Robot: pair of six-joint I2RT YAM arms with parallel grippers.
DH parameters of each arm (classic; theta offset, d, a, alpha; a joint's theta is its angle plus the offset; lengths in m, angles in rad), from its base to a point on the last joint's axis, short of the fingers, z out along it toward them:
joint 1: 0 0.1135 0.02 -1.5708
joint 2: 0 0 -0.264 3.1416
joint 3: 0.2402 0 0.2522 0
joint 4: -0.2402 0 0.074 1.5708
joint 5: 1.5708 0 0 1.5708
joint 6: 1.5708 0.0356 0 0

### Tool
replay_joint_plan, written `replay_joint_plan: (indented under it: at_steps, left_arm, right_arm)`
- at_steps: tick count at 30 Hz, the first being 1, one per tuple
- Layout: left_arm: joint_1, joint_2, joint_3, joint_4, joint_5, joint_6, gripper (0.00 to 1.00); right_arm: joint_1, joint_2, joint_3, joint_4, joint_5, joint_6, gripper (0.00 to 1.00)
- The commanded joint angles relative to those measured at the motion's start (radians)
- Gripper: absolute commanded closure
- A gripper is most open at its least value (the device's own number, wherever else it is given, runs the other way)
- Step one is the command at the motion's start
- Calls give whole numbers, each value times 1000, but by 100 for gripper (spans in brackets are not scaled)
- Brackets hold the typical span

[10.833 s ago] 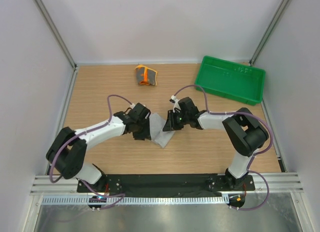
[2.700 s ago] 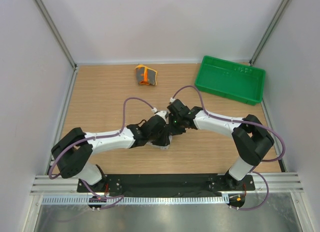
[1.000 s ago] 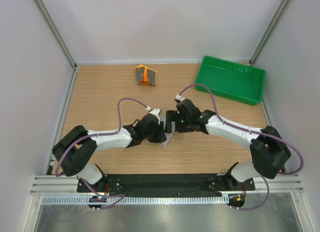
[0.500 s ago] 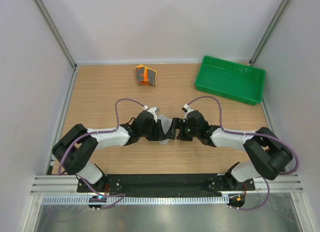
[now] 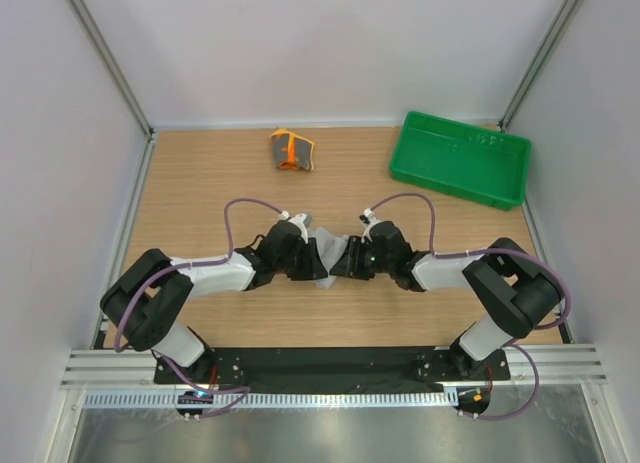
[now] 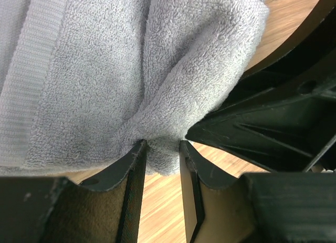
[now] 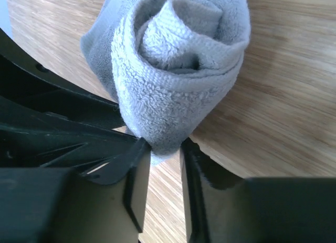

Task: Roll the towels
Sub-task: Roll the towel

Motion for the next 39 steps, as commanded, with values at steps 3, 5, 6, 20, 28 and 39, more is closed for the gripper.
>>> replay_joint_plan:
  at_steps: [3,5,6,20,28,39]
  left_arm:
    - [-7,11,-24,-81,3,14,66]
    - [-5,9,-23,-82,3,14,66]
    - [-8,6,-23,-84,2,13,66]
    - [-146,-84,114,-344,-334,94,65]
    - [-301,-168,161,-414,-598,135,64]
    - [-528,-90,204,-328,-771,198,58]
  right_arm:
    - [6,-7,35,-67,20,-22,73]
    - [8,-19,55,-132,20,-34,80]
    - [11,-30,75,-161,23,-39,82]
    - [54,-67,277,-662,112,-100,92]
    - [66,-47,360,-788,146,-92,92]
    - [68,-13,394,-796,111,-65,96]
